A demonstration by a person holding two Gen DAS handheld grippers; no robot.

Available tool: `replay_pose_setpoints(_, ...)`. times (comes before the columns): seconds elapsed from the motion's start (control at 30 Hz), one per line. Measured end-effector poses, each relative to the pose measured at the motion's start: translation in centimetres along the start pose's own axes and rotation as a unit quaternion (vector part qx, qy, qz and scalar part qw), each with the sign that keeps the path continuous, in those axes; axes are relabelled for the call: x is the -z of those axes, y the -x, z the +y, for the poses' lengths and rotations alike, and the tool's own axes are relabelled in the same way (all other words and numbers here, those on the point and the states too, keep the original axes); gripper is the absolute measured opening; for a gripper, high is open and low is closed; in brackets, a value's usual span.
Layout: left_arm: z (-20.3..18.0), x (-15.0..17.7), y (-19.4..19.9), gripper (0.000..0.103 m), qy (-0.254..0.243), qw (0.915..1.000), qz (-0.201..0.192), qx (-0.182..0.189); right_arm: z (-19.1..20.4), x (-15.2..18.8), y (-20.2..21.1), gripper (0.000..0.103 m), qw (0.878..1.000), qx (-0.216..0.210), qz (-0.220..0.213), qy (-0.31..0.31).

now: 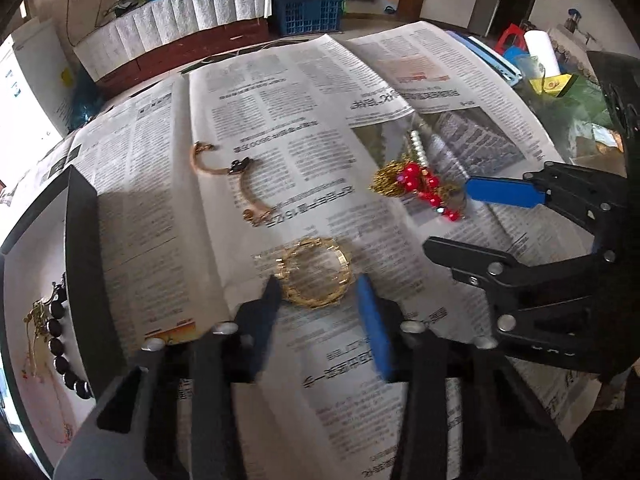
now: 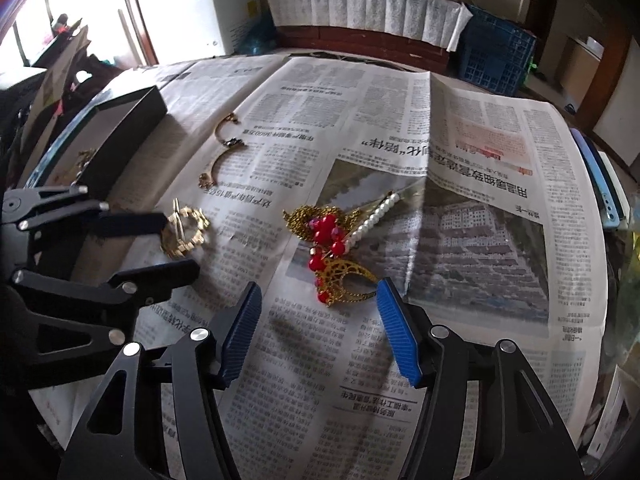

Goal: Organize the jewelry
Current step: 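Grasp the red-bead hairpin with the right tool while the left tool approaches the gold ring brooch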

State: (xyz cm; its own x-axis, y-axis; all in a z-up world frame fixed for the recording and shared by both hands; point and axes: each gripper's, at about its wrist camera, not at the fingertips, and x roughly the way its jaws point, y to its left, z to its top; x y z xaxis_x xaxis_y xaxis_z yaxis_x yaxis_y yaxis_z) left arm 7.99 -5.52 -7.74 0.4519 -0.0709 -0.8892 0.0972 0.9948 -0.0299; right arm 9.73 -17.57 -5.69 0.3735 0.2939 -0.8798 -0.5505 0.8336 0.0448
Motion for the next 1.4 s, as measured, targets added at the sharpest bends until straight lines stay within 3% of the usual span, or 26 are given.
replay_pose_setpoints(0.63,2.1,0.1,3.4,0.037,0.014,0.9995,-0.023,0.019,-0.2,-0.7,-0.2,0.063,1.000,0.008,-0.014,-0.015)
replay_pose_setpoints(0.67,2.2,0.1,3.5,0.037,0.014,0.9994,-0.023,0.020,0.0,-0.7,-0.4,0.061,1.000,0.008,-0.011,-0.009)
replay_pose_setpoints(0.7,2.3,0.1,3.6,0.037,0.015,0.9994,-0.023,0.022,0.3,-0.7,-0.5,0.052,1.000,0.008,-0.009,-0.003)
replay_pose_setpoints(0.73,2.3,0.1,3.7,0.037,0.016,0.9993,-0.024,0.024,0.4,-0.7,-0.6,0.030,1.000,0.014,-0.009,0.003)
replay_pose_setpoints(0.8,2.4,0.0,3.9,0.037,0.017,0.9992,-0.027,0.025,0.3,-0.8,-0.2,0.016,1.000,0.007,-0.009,-0.002)
replay_pose_setpoints(1.03,2.5,-0.1,4.7,0.037,0.018,0.9987,-0.037,0.032,-0.2,-1.1,2.1,0.008,1.000,-0.010,-0.025,-0.010)
replay_pose_setpoints(1.3,3.6,-0.4,6.1,0.037,0.031,0.9972,-0.053,0.043,-1.1,-2.4,6.2,0.008,0.995,-0.029,-0.089,-0.043)
replay_pose_setpoints(1.4,4.2,-0.6,7.0,0.037,0.037,0.9961,-0.064,0.048,-0.9,-2.9,7.7,0.000,0.992,-0.036,-0.112,-0.045)
